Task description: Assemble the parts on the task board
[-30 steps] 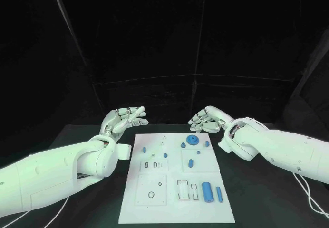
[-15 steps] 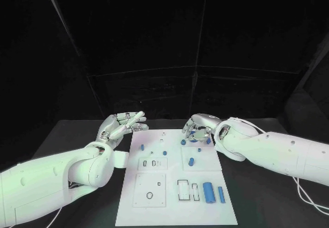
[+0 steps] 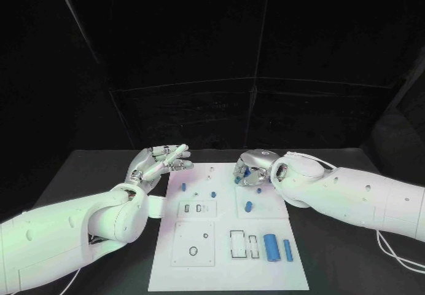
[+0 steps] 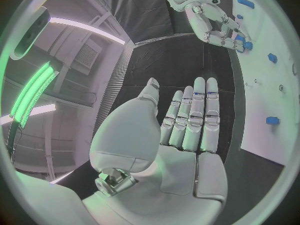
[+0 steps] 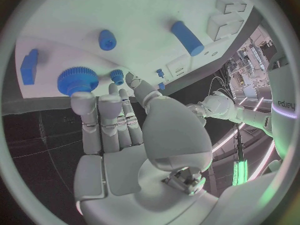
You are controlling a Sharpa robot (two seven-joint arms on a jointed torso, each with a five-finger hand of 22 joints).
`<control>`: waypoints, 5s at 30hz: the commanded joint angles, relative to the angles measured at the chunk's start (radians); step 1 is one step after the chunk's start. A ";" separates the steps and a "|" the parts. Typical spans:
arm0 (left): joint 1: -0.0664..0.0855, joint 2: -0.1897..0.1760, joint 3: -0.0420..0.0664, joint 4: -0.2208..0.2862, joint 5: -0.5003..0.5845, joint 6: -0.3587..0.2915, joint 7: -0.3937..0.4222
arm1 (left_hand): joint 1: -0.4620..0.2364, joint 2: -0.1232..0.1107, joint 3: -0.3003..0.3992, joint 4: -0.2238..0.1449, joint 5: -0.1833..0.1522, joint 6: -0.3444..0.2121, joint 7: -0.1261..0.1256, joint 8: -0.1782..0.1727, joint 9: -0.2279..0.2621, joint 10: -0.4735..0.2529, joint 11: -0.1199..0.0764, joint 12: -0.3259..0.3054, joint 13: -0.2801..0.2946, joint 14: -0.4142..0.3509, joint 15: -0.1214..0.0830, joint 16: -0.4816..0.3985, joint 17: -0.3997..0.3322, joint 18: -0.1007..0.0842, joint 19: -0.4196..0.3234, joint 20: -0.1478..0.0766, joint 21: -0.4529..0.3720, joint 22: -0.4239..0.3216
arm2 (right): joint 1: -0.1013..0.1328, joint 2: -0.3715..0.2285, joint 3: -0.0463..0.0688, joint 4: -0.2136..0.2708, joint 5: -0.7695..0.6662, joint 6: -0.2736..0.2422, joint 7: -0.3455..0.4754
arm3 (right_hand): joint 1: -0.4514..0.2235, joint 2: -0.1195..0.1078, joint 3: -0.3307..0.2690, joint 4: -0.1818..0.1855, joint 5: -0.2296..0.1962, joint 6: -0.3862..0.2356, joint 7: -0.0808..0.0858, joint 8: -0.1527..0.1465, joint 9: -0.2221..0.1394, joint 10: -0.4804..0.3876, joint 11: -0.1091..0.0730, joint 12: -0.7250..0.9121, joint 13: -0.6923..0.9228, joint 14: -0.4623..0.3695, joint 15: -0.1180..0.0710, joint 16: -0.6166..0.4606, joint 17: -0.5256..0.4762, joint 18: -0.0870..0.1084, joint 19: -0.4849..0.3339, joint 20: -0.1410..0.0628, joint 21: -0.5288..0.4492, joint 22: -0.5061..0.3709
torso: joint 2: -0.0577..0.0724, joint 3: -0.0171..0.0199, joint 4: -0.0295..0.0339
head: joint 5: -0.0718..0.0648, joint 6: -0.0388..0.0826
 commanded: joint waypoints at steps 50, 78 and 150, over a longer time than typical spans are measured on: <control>0.002 -0.004 0.001 -0.005 -0.005 0.043 -0.021 | 0.002 0.013 -0.003 -0.015 -0.004 0.004 0.005 -0.017 -0.002 -0.003 0.005 -0.020 -0.002 -0.002 0.004 -0.020 0.005 0.012 0.010 0.001 -0.021 -0.009 | 0.013 0.094 0.026 -0.066 -0.067 -0.175 -0.044 | 0.018 0.042 0.145 0.043 -0.116 0.119 -0.019 0.029 0.019 0.102 -0.027 0.025 0.022 0.018 -0.011 0.196 0.178 -0.059 0.120 -0.015 0.165 0.265 | 0.008 0.0000 0.0030 | 0.009 0.000; 0.014 -0.007 0.001 0.009 -0.005 0.043 -0.024 | 0.002 0.014 -0.003 -0.018 -0.004 0.004 0.005 -0.019 -0.002 -0.003 0.005 -0.022 -0.002 -0.002 0.005 -0.023 0.005 0.012 0.010 0.001 -0.023 -0.011 | 0.015 0.253 0.029 -0.223 -0.040 -0.079 -0.016 | -0.001 0.024 0.150 0.068 -0.132 0.108 -0.014 0.015 0.015 0.091 -0.021 0.010 0.020 0.016 -0.006 0.205 0.177 -0.059 0.117 -0.011 0.169 0.270 | 0.025 -0.0037 0.0140 | 0.008 -0.002; 0.023 -0.023 0.001 0.004 -0.005 0.074 -0.030 | 0.001 0.016 -0.005 -0.023 -0.004 0.003 0.005 -0.023 -0.002 -0.005 0.006 -0.027 -0.002 -0.004 0.006 -0.029 0.007 0.012 0.010 0.002 -0.029 -0.015 | 0.016 -0.042 0.058 -0.022 0.228 0.014 -0.164 | 0.121 -0.112 -0.285 0.485 -0.006 -0.106 0.001 0.006 0.003 0.035 -0.022 0.738 0.663 0.048 -0.001 0.403 0.488 -0.083 0.194 -0.005 0.229 0.401 | 0.021 -0.0029 -0.0040 | 0.005 0.000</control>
